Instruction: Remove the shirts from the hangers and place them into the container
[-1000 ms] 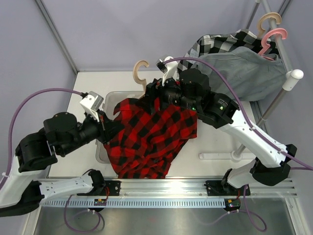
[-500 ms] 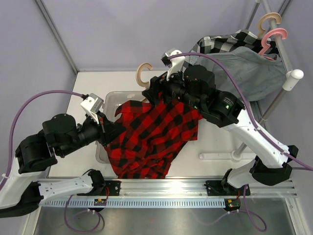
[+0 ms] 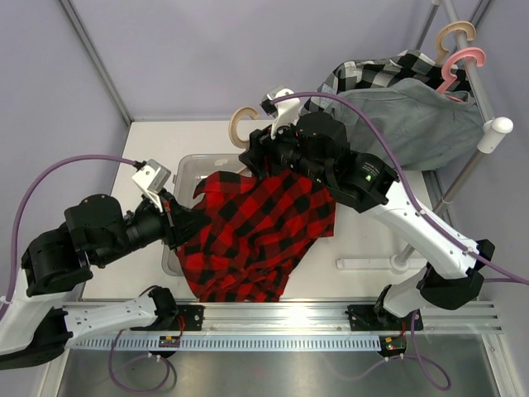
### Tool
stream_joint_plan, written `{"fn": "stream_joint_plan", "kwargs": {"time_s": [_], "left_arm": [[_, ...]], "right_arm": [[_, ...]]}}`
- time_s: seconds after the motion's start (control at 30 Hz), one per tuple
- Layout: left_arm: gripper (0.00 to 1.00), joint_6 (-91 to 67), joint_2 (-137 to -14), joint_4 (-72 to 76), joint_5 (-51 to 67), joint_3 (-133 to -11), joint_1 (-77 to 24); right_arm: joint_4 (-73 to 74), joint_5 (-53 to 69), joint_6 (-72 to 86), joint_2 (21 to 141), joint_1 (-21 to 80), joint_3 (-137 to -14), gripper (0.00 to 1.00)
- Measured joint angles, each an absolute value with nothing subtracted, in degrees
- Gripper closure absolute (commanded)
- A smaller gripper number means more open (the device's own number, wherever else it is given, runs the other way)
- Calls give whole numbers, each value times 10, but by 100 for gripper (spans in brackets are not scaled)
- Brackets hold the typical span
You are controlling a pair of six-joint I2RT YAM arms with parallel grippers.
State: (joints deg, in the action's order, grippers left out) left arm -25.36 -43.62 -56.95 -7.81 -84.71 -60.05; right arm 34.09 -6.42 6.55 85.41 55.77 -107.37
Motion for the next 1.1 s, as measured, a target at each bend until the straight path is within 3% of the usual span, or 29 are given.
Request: {"fn": "stream_joint_plan", "kwargs": {"time_s": [0.33, 0.5, 0.63, 0.67, 0.7, 0.73, 0.8, 0.87, 1.0, 1.1], "left_arm": [[100, -254, -436, -564, -76, -835, -601], [100, -254, -437, -555, -71, -831, -601], [100, -255, -442, -547, -67, -831, -600], [100, -255, -444, -547, -66, -831, -600], [98, -255, -444, -545, -66, -831, -600], [80, -256, -445, -544, -66, -831, -600], [61, -258, -445, -544, -66, -831, -600], [53, -262, -443, -540, -66, -831, -600], [49, -274, -433, -539, -66, -819, -599], [55, -286, -414, -538, -66, -784, -599]], "right_arm": [[344, -64, 62, 853, 558, -1079, 41], [351, -65, 62, 846, 558, -1081, 48], [354, -65, 61, 842, 560, -1081, 100], [354, -69, 64, 842, 559, -1081, 100], [355, -70, 65, 842, 559, -1081, 100], [356, -72, 65, 842, 559, -1081, 100], [360, -80, 66, 842, 559, -1082, 100], [369, -98, 64, 842, 559, -1083, 100], [398, -149, 59, 842, 559, -1093, 100], [419, -185, 52, 842, 559, -1115, 100]]}}
